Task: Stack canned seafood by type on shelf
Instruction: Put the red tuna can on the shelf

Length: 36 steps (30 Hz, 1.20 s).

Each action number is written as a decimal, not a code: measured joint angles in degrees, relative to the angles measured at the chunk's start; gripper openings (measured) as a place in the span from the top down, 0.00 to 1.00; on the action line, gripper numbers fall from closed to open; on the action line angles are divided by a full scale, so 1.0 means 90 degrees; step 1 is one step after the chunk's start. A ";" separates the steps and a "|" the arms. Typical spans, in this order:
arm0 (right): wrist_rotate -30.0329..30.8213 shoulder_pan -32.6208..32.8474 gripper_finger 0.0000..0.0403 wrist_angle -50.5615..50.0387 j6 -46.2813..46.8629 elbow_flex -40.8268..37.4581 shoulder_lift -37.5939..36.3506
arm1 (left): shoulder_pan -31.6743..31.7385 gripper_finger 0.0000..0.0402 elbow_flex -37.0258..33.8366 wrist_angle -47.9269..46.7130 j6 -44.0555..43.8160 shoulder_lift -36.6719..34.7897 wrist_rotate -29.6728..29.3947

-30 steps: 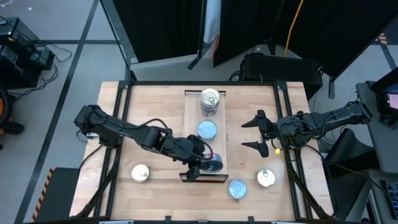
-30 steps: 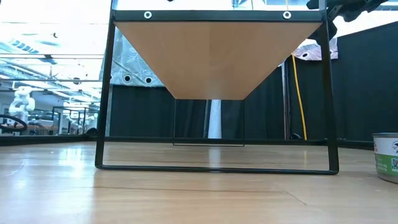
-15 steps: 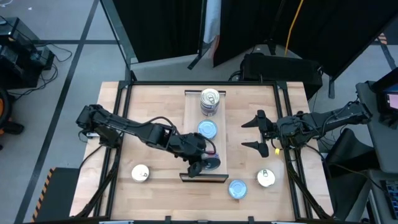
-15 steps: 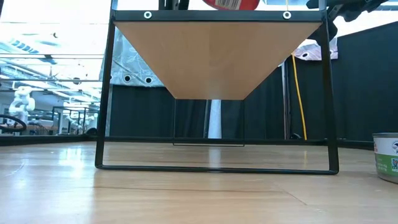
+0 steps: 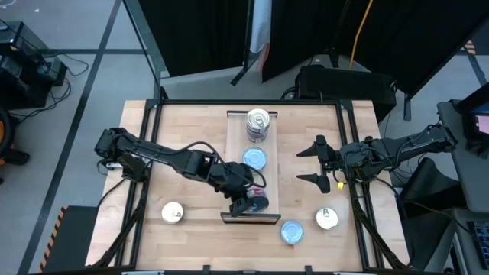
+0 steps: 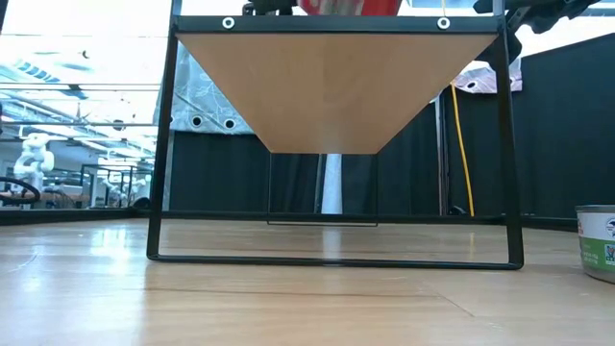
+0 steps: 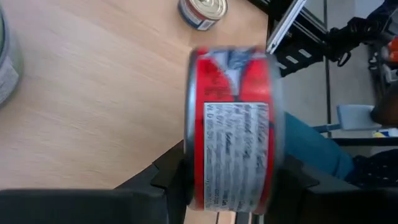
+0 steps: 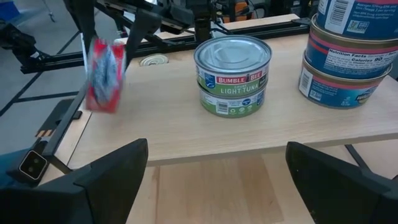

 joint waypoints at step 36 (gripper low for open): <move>-0.0032 0.0002 0.07 -0.0039 0.0051 0.0002 0.0000 | 0.0164 0.51 0.0001 -0.0343 0.0165 -0.0002 -0.0866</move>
